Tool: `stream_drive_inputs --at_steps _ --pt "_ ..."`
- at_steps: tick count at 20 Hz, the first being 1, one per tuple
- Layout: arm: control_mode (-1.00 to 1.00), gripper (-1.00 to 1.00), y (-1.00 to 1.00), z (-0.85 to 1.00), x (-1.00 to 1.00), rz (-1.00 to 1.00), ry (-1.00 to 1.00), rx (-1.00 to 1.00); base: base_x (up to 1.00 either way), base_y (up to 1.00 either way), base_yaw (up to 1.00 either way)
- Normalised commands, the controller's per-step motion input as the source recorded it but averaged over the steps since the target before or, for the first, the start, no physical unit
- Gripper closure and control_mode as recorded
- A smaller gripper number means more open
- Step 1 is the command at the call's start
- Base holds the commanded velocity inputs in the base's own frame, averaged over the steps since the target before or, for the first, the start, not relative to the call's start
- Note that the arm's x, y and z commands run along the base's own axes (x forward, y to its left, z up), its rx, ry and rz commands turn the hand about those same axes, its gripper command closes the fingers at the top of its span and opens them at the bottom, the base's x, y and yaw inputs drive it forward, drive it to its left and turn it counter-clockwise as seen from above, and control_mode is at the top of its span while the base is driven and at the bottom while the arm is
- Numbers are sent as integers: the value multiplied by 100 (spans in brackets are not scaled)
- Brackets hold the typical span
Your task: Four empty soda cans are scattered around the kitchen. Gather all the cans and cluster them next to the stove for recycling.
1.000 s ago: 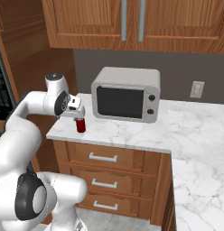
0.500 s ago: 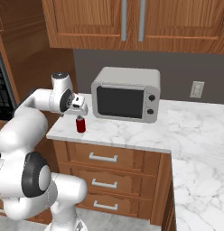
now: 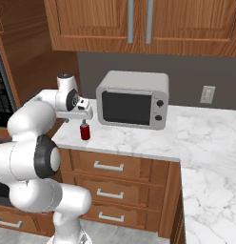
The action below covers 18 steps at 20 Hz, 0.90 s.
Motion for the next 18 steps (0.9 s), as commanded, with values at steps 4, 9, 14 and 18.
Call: stream_drive_inputs --at_steps 4,9,14,18 --pt "-100 -100 7 -13 32 0 7 -2 0 0 0" --pt "-100 -100 1 -20 21 0 0 0 0 0 0" --pt "-100 -100 0 -25 18 0 -2 0 0 0 0" --pt "-100 -100 0 -18 13 -1 -4 0 0 0 0"
